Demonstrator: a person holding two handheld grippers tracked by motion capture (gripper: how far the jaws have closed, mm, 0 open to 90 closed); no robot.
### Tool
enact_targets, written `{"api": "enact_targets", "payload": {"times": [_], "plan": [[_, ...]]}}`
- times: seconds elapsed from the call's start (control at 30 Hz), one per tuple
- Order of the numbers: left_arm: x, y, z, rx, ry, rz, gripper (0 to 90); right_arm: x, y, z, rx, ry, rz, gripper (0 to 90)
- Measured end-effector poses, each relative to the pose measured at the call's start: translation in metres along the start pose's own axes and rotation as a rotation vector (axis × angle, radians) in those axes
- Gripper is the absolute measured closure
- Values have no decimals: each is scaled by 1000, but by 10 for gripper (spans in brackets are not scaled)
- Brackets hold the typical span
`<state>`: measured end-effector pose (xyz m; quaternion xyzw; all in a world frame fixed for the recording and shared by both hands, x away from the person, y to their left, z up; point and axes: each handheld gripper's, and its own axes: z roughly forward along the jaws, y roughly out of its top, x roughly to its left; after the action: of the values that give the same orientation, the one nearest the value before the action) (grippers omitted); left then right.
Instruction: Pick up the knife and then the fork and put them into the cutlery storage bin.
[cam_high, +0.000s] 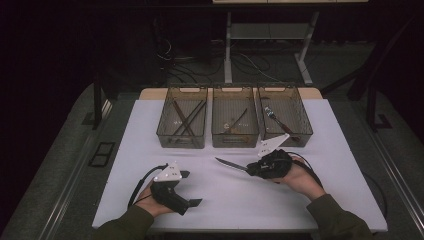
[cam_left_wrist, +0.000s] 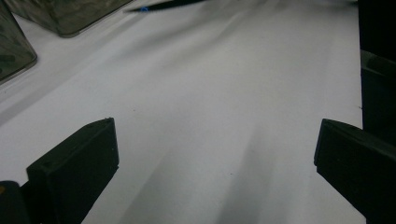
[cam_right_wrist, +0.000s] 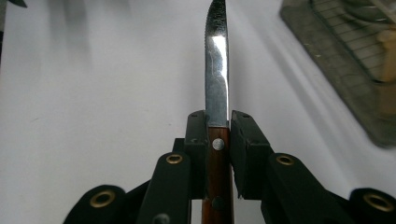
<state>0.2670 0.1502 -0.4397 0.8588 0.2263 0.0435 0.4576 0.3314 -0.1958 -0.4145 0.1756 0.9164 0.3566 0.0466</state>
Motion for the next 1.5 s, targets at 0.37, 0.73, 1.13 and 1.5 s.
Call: {"api": "enact_targets", "payload": {"times": [0.37,0.73,1.13,1.5], "plan": [[1,-1,0,4,4,5,0,-19,-3,-36,-45,-77,111,777],[2,-2,0,-6,6,-7,0,-42,-1,-70,-85,-167,173,776],[1,-2,1,-11,5,-14,0,-80,0,-96,-120,-276,274,776],[1,-2,1,-12,1,-17,0,-127,-4,-106,-127,-389,392,776]]}}
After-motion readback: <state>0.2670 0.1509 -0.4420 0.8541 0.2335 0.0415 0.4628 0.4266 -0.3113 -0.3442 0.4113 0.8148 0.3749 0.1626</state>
